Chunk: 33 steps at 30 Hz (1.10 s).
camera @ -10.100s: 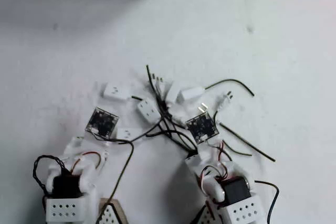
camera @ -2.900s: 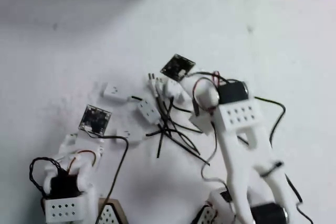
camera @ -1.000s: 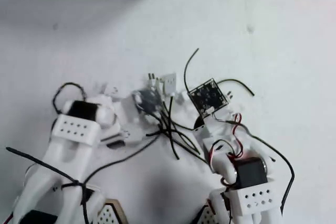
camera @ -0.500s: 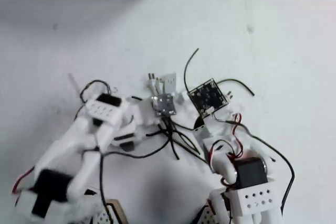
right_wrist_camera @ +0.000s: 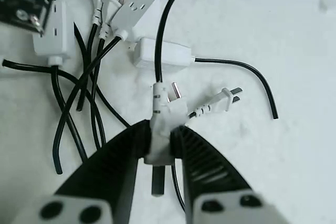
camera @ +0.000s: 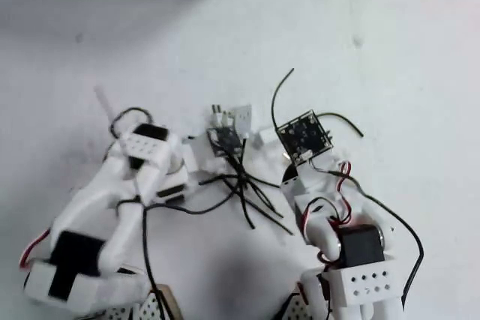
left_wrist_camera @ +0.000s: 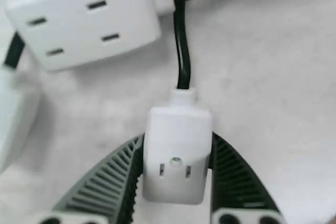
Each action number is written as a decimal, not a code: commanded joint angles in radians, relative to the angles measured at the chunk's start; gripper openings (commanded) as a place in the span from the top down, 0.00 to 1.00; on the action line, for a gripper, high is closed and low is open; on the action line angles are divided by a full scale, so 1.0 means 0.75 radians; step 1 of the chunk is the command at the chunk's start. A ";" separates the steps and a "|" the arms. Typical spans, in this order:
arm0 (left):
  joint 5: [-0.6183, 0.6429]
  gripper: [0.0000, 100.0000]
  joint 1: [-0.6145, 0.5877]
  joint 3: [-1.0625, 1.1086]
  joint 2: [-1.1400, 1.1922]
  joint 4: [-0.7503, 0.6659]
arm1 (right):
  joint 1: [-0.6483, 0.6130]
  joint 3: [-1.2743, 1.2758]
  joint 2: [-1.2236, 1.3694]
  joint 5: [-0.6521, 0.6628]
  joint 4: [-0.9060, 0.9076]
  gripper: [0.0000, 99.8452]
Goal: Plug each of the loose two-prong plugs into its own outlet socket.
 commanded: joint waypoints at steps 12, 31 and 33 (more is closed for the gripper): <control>0.205 0.98 -0.140 -0.479 -0.725 0.430 | 0.011 -0.006 -0.019 -0.002 -0.017 0.98; 0.360 0.91 -0.083 -0.383 -0.830 0.389 | 0.011 0.014 -0.019 -0.002 -0.024 0.98; 0.374 0.86 -0.089 -0.376 -0.868 0.393 | 0.013 0.014 -0.019 -0.002 -0.024 0.98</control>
